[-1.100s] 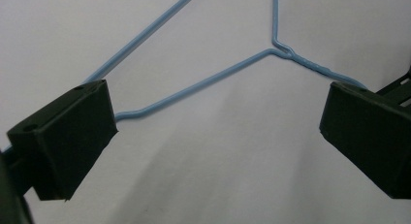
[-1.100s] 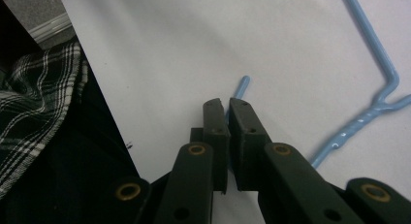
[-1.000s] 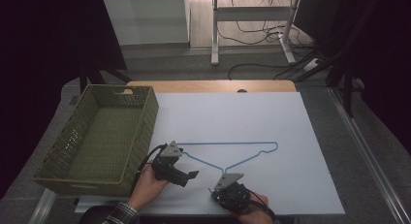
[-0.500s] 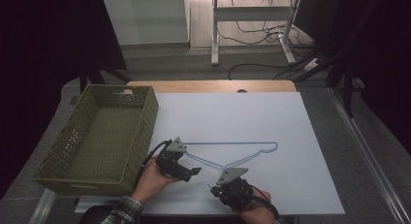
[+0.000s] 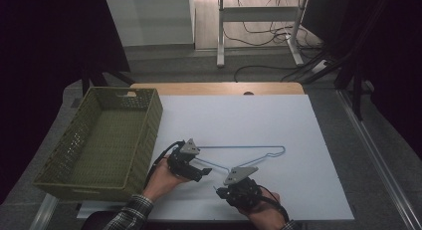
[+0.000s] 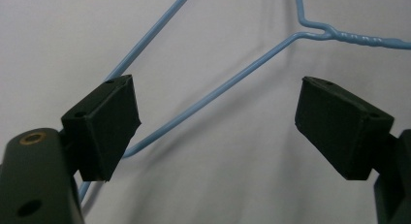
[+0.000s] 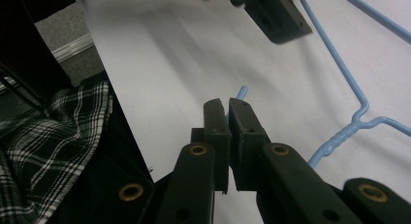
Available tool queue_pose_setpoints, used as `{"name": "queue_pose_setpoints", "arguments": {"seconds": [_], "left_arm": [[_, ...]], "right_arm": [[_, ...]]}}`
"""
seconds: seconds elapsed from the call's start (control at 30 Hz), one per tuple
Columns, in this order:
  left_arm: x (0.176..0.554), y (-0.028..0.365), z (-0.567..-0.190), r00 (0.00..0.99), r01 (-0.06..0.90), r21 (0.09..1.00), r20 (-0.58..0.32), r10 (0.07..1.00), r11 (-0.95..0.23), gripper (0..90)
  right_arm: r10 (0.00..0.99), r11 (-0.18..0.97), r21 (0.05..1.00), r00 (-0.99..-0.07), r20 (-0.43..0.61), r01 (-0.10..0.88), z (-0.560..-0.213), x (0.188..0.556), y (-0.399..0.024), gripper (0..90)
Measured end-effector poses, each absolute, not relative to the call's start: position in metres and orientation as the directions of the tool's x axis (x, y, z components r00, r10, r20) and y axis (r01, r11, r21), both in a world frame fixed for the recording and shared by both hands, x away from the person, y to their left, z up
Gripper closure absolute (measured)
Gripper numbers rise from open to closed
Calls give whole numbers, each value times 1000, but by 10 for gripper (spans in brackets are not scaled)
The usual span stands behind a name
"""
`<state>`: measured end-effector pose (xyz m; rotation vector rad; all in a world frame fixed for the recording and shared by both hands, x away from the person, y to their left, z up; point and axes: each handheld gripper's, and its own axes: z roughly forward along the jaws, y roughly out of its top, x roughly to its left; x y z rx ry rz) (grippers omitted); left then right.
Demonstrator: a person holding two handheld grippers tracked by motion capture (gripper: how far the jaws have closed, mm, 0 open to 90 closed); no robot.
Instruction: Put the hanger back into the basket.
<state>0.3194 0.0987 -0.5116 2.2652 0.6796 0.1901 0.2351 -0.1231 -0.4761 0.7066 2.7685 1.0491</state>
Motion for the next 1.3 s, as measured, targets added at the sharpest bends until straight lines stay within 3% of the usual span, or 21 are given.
{"name": "queue_pose_setpoints", "arguments": {"seconds": [0.33,0.83,1.3], "left_arm": [[320,79,-512,887,349,695,-28,461,-628,242],[334,63,-520,900,306,653,39,435,-693,308],[336,59,-523,917,255,627,85,390,-736,523]], "right_arm": [[449,651,653,-890,79,387,-470,238,-124,870],[448,640,664,-890,87,387,-464,240,-125,870],[448,627,678,-890,89,383,-460,241,-126,869]]}}
